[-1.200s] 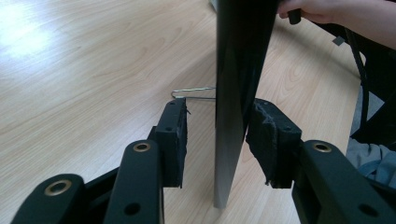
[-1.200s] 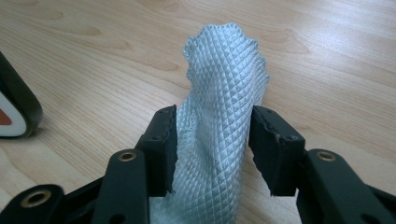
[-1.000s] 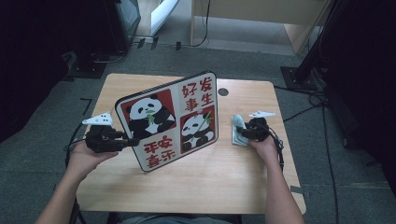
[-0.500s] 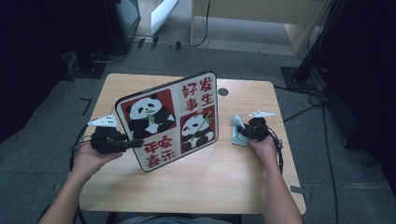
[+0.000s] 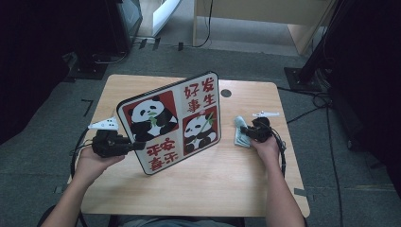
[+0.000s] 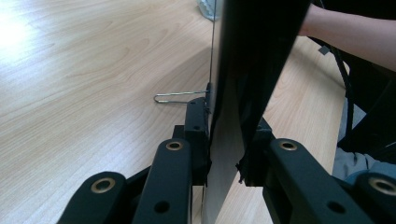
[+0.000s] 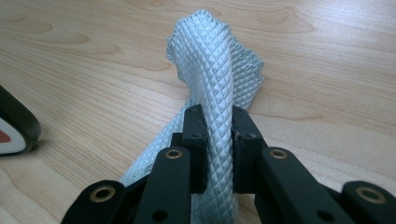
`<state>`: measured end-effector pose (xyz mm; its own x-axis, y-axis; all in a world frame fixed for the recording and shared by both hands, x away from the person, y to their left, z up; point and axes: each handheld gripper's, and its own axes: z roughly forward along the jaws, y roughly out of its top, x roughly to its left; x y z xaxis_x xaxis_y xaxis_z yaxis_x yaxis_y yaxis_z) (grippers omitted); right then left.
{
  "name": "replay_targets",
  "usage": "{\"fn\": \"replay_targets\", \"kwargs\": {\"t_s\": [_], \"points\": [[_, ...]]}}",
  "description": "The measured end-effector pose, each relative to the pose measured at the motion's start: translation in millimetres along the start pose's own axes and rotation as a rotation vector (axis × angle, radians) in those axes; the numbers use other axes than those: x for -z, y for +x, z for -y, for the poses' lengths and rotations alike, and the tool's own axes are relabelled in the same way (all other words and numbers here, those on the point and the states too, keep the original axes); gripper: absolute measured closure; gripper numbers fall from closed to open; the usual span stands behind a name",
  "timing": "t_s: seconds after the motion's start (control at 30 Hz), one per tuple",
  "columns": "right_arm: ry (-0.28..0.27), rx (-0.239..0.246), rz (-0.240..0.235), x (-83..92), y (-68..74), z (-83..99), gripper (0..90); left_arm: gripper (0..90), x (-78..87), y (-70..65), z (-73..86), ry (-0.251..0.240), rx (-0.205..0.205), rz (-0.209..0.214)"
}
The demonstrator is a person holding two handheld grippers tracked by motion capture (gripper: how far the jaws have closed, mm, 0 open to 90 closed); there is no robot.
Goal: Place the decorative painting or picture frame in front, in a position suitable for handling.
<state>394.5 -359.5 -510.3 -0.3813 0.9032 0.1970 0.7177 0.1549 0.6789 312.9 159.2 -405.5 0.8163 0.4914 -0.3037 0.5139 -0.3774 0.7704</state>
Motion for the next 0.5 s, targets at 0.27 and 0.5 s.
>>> {"fn": "replay_targets", "kwargs": {"t_s": [0.27,0.5], "points": [[-0.021,-0.001,-0.018,6.5,0.3,-3.3,80.8,78.4,-0.5,-1.6,2.0,-0.002,-0.005,0.006],[-0.023,0.012,-0.013,13.1,2.3,-8.4,80.8,78.6,-0.8,-3.0,3.1,-0.003,0.0,0.014]]}}
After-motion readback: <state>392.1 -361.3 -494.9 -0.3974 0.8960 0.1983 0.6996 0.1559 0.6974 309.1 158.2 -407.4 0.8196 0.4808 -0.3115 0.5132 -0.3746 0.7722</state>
